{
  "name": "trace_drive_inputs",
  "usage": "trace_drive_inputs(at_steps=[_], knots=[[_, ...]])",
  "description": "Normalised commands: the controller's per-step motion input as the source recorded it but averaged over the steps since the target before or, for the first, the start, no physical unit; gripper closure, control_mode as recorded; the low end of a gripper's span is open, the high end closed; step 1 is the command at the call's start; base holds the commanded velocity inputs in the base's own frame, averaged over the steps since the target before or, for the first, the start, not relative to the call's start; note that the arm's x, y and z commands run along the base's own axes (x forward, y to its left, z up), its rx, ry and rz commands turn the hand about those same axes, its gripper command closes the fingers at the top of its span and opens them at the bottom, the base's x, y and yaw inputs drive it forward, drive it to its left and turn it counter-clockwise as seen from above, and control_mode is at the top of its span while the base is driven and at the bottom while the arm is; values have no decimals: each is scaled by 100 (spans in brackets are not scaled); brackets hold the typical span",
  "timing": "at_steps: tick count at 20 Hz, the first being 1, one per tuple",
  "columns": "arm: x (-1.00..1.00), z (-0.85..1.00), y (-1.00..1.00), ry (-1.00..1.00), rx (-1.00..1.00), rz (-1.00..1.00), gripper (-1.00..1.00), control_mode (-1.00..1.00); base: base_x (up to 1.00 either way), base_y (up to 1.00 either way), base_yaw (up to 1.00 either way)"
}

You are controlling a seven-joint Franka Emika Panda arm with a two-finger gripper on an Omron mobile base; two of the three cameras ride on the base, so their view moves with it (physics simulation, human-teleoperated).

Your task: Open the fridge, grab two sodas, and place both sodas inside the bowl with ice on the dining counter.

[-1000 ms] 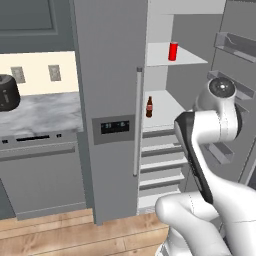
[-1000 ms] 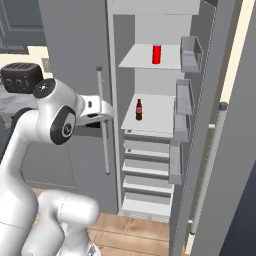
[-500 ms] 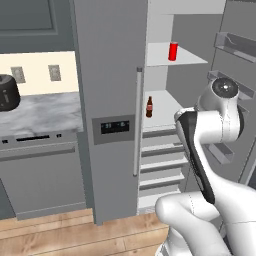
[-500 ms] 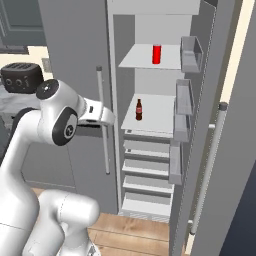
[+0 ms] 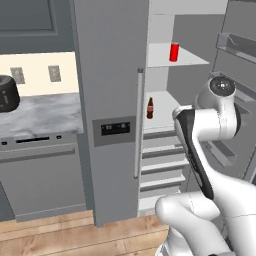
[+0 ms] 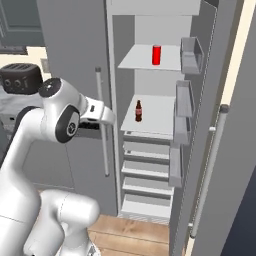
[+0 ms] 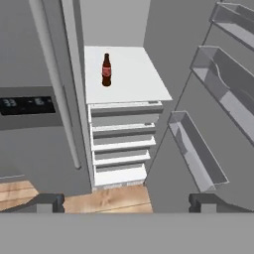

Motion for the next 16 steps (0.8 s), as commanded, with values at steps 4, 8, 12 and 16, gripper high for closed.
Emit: trace_drive_inputs(at_steps=[4,8,12,16], knots=[[0,0,0,0,0,0,-100,100,61,3,0],[0,0,0,0,0,0,-100,100,57,3,0],[0,0,0,0,0,0,-100,100,30,0,-2],[0,0,0,0,0,0,-100,100,47,0,-6]])
